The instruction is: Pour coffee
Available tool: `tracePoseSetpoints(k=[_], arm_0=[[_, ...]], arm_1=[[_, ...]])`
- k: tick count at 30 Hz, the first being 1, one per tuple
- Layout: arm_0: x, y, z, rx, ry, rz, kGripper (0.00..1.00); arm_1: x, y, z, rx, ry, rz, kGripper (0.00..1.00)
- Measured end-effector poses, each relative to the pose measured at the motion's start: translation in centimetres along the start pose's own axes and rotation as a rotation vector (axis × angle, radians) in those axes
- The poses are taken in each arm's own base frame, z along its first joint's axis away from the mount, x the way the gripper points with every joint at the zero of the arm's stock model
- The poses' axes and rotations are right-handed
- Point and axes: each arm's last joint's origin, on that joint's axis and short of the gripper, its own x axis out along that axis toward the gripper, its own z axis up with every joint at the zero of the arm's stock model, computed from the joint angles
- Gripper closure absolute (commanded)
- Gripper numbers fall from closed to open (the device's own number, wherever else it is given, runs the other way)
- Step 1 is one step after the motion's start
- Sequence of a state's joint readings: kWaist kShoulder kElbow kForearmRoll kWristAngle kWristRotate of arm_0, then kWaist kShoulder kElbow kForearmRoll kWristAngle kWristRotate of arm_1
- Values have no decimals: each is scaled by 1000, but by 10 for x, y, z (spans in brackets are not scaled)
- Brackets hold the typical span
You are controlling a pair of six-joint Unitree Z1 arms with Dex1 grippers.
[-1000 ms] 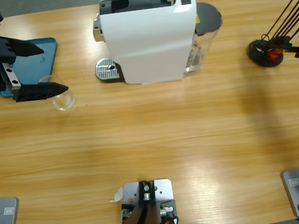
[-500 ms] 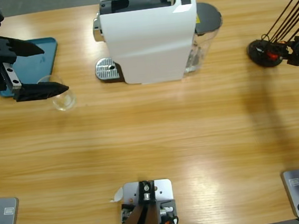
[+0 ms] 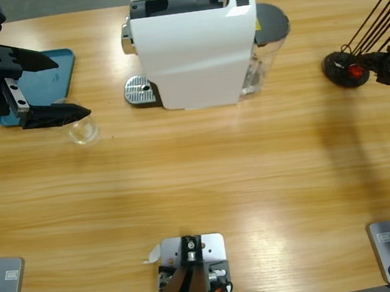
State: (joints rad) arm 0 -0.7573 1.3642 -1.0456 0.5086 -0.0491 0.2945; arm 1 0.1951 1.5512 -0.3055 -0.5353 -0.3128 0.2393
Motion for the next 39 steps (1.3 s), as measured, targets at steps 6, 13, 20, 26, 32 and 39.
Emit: tracePoseSetpoints(k=[6,13,20,26,32,39], arm_0=[[0,0,0,-7,0,0,0],[0,0,0,-7,0,0,0],[0,0,0,-7,0,0,0],[0,0,0,-7,0,0,0],[0,0,0,-11,0,0,0],[0,0,0,-12,0,0,0]], arm_1=[[5,2,-2,-3,13,13,636],[7,3,-2,-2,12,17,902],[8,3,-3,-2,15,15,1000],[8,3,-3,0,13,16,1000],[8,3,-3,4,11,15,1000],[7,2,-2,9,8,16,1000]])
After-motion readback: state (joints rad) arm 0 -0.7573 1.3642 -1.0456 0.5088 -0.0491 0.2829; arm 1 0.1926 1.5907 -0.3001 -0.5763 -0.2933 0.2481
